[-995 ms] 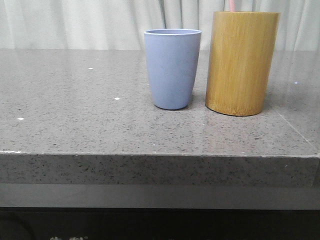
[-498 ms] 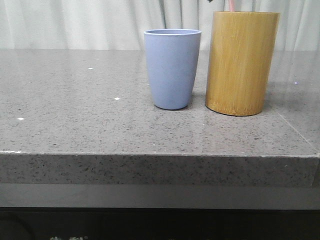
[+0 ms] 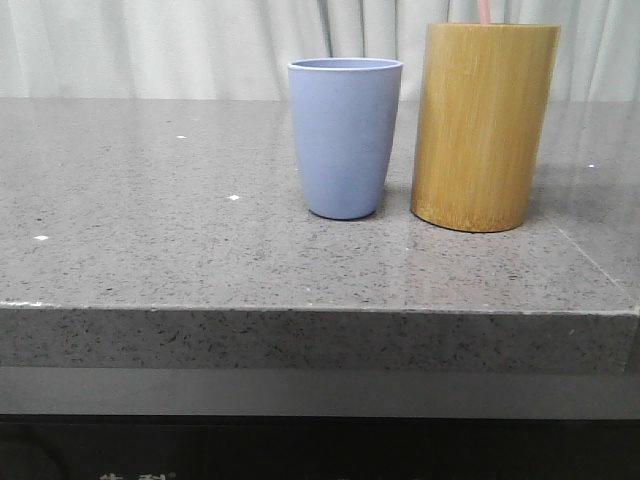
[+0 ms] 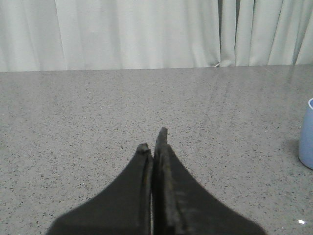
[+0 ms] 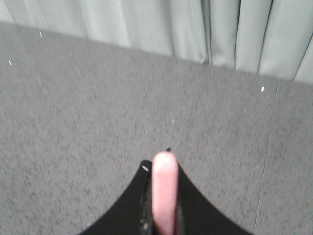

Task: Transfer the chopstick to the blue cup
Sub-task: 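Carry the pink stick over the blue cup and drop it in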

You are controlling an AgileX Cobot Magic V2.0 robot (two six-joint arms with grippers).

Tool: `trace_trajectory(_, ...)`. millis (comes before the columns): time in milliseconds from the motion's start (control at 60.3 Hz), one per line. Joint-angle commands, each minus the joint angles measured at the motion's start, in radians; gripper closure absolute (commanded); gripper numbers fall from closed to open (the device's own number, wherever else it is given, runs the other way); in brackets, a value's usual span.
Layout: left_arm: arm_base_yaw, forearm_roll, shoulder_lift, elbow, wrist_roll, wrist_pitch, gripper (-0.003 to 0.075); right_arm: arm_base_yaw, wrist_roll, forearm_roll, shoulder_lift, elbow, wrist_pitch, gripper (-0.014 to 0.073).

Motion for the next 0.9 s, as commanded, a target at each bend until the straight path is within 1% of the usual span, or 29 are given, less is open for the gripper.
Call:
trace_trajectory(0,0.002,-0.008,0.012,-0.025,-0.008,-0.086,0.0739,0.001,0.000,-0.007,-0.094,-0.036,-0.116,0.0629)
trace_trajectory(299,0.002,-0.008,0.012,-0.025,-0.008,-0.086,0.0739,0.007,0.000,-0.002,-0.271,-0.036,-0.295,0.0629)
trace_trajectory(431,0.002,-0.008,0.012,-0.025,-0.008,-0.086,0.0739,0.062,0.019,0.005,-0.285,-0.036,-0.338,0.0629)
trace_trajectory(630,0.002,-0.008,0.012,-0.025,-0.008,-0.086,0.0739,0.192,0.019,0.004,-0.202,-0.036,-0.378,0.0629)
trace_trajectory(780,0.002,-0.008,0.012,-0.025,-0.008,-0.086,0.0739,0.212,0.019,0.004,-0.081,-0.036,-0.429,0.0629)
trace_trajectory(879,0.002,-0.008,0.012,-0.025,-0.008,-0.086,0.0739,0.211,0.019,0.004,-0.012,-0.036,-0.432,0.0629)
